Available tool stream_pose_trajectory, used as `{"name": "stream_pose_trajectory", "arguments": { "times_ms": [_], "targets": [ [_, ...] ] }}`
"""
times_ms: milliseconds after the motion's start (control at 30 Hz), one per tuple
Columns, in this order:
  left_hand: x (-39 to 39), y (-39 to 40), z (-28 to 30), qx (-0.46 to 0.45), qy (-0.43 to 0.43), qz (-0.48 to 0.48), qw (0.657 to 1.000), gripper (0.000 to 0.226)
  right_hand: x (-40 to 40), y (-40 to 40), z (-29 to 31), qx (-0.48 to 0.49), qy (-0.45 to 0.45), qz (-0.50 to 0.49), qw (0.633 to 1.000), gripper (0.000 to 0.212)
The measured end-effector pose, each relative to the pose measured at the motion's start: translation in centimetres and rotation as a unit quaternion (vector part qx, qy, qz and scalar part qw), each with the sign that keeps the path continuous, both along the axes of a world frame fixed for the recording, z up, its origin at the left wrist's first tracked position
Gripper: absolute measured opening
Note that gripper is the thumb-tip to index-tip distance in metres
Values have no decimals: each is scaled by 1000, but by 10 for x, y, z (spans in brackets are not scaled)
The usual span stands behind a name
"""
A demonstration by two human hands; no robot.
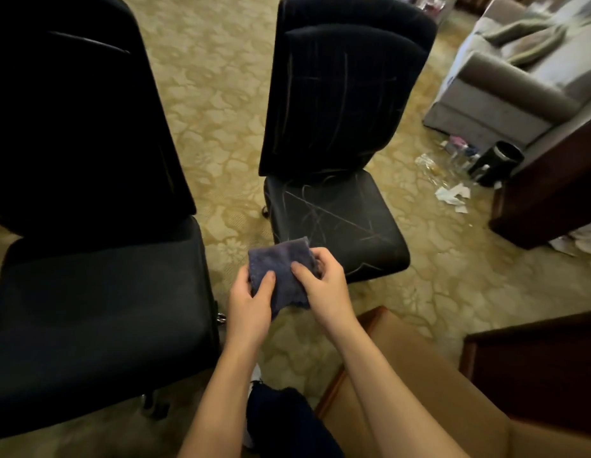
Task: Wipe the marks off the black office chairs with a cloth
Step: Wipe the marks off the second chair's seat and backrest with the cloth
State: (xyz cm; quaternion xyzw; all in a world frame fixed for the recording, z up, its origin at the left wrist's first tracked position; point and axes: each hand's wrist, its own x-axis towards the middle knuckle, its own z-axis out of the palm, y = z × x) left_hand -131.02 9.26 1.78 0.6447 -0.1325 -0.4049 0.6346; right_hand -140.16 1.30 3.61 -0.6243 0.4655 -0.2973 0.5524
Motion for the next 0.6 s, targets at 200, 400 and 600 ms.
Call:
{"name": "stream_pose_trajectory", "arguments": {
  "times_ms": [200, 400, 600],
  "targets": [
    [-23, -6, -12, 24, 16, -8, 1000, 16, -29, -6, -8, 34, 32, 3, 999, 8],
    [-30, -50, -38, 66, 12, 25, 997, 14, -30, -53, -41, 59, 50, 28, 997, 8],
    [-39, -141, -66, 126, -14, 41, 991, 12, -40, -148, -85, 131, 55, 63, 988, 8]
  ]
}}
